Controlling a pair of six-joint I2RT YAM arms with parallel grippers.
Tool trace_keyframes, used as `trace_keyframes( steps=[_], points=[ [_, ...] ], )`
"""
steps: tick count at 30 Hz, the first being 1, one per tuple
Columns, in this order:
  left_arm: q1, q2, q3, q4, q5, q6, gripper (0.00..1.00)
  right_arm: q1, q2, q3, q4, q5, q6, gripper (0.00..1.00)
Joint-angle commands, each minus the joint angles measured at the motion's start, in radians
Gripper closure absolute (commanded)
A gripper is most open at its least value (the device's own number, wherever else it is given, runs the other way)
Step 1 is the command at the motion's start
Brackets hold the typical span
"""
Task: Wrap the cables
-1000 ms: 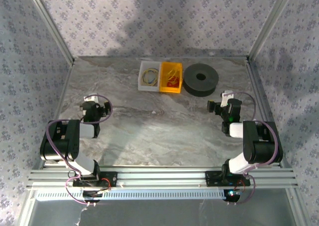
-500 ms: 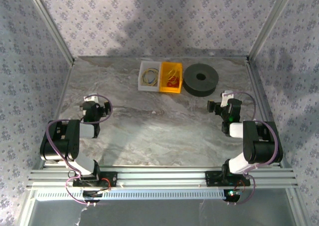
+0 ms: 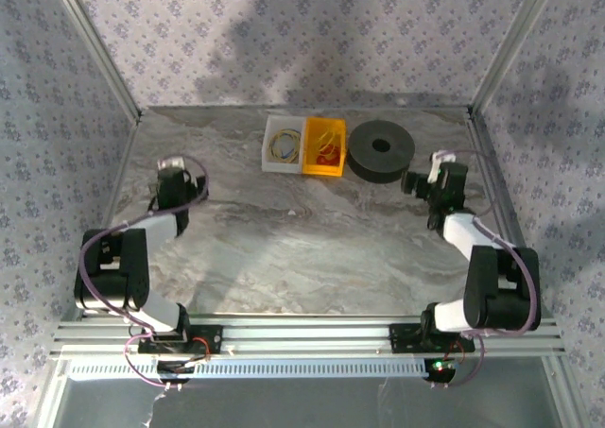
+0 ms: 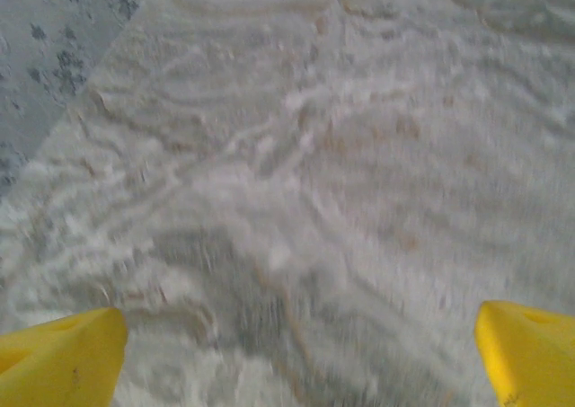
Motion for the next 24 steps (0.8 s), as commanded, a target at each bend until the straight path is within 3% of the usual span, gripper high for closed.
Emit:
trace_keyframes(
  steps=[1,6,11,21,24],
  points=[
    [-0.005,-0.003,0.196,-0.465,-0.020,-0.072,0.03,-0.040,-0.035,0.116,-0.311,-0.088,0.061,0.00],
    [-0.027,0.025,0.350,-0.768,0.160,-0.106,0.00,-0.145,0.105,0.312,-0.420,-0.391,0.189,0.00],
    [-0.106,0.035,0.420,-0.937,0.173,-0.097,0.00,-0.173,0.404,0.588,-0.490,-0.681,0.295,0.00],
    [-0.150,-0.005,0.413,-0.969,0.159,-0.105,0.00,-0.094,0.743,0.856,-0.511,-0.682,0.365,0.05],
    [-0.149,-0.009,0.417,-0.999,0.153,-0.099,0.00,-0.085,0.764,0.847,-0.454,-0.685,0.404,0.14]
  ],
)
